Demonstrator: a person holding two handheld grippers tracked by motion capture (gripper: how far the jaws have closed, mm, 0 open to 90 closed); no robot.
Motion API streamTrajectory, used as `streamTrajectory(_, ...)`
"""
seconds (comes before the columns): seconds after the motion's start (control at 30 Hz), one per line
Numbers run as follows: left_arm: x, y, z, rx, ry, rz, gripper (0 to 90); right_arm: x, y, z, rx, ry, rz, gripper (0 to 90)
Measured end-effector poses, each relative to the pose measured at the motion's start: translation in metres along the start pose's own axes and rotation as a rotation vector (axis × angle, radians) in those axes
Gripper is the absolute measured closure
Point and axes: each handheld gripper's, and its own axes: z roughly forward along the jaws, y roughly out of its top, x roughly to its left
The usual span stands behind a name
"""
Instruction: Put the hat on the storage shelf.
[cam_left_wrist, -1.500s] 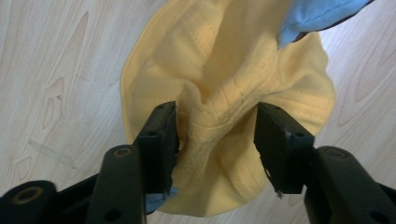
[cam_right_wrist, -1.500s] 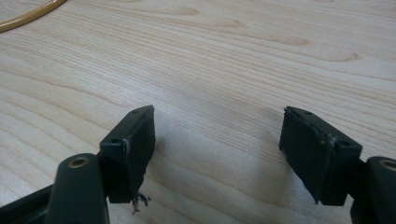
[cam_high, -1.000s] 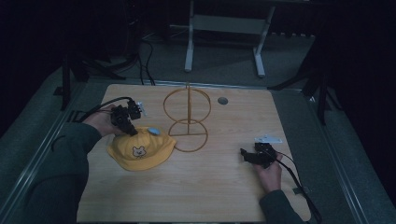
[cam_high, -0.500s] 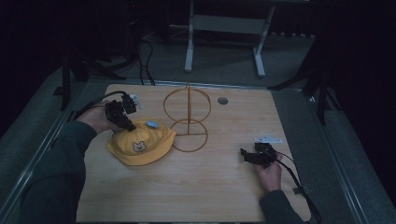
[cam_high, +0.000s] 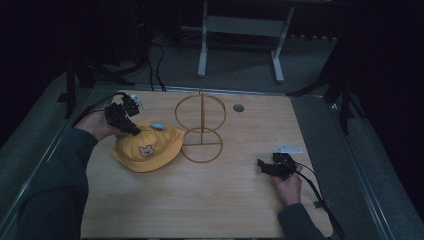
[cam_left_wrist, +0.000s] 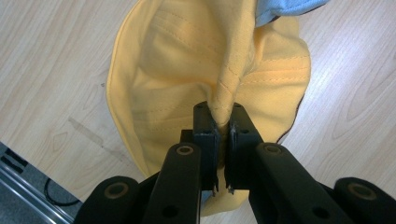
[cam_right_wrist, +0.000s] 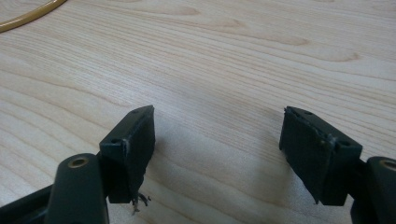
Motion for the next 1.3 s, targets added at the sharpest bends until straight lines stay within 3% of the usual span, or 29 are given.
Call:
streamTrajectory(0.2,0.003,-0.003,-0.008,-0.029,0.007,-0.024,84.8,0.0,0.0,0.0,0.0,0.001,0.0,26.6)
streamTrajectory(0.37,0.008,-0.006,-0.019,-0.084,0.019,-0.058,84.8,0.0,0.0,0.0,0.0,0.0,0.0,26.6)
streamTrajectory(0.73,0.012,-0.007,-0.03,-0.1,0.038,-0.079,84.7,0.0,0.0,0.0,0.0,0.0,-0.001,26.5)
streamTrajectory(1.3,0.019,-0.012,-0.054,-0.167,0.066,-0.118,84.7,0.0,0.0,0.0,0.0,0.0,-0.001,26.5)
